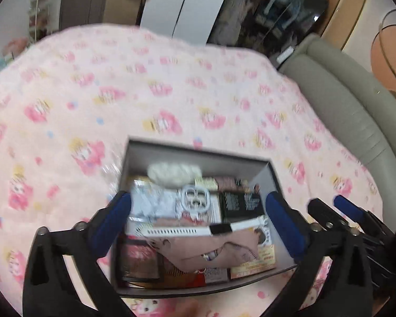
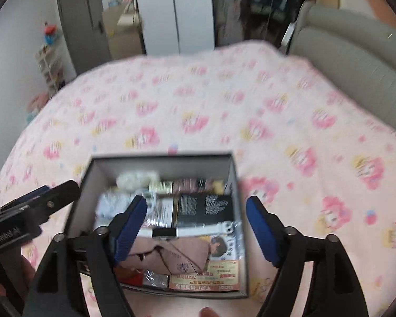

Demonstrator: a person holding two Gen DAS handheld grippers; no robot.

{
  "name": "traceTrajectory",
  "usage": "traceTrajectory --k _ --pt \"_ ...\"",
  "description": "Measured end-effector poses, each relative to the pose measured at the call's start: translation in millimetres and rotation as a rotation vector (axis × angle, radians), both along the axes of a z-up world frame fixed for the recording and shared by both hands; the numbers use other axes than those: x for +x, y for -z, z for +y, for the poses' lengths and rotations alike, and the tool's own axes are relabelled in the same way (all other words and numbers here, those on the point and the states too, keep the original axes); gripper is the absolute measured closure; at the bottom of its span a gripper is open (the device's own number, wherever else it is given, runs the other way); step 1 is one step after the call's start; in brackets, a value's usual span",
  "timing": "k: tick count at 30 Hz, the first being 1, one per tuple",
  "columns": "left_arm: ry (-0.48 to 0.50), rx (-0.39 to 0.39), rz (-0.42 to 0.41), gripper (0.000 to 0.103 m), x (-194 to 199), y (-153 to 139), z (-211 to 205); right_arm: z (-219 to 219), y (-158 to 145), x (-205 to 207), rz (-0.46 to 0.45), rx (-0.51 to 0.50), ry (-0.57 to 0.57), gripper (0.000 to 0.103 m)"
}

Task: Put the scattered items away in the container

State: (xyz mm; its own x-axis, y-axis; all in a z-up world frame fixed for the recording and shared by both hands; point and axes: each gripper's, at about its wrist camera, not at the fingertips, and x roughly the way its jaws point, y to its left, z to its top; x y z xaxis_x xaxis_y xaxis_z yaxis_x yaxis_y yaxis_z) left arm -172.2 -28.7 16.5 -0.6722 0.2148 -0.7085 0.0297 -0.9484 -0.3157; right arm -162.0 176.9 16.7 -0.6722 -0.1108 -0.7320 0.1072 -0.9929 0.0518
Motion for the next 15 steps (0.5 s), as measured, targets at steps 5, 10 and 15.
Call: traceTrajectory --k 5,10,15 --pt "-0.039 -0.061 0.092 0.001 29 -47 -5 -5 -54 40 0.083 0.020 0.024 0.024" --pt "-0.074 -0.074 0.174 0.001 79 -88 -9 -9 -93 87 0.172 0.036 0.042 0.024" --pt "-0.089 -0.125 0.241 0.001 133 -116 -5 -11 -110 130 0.205 0.015 0.029 0.023"
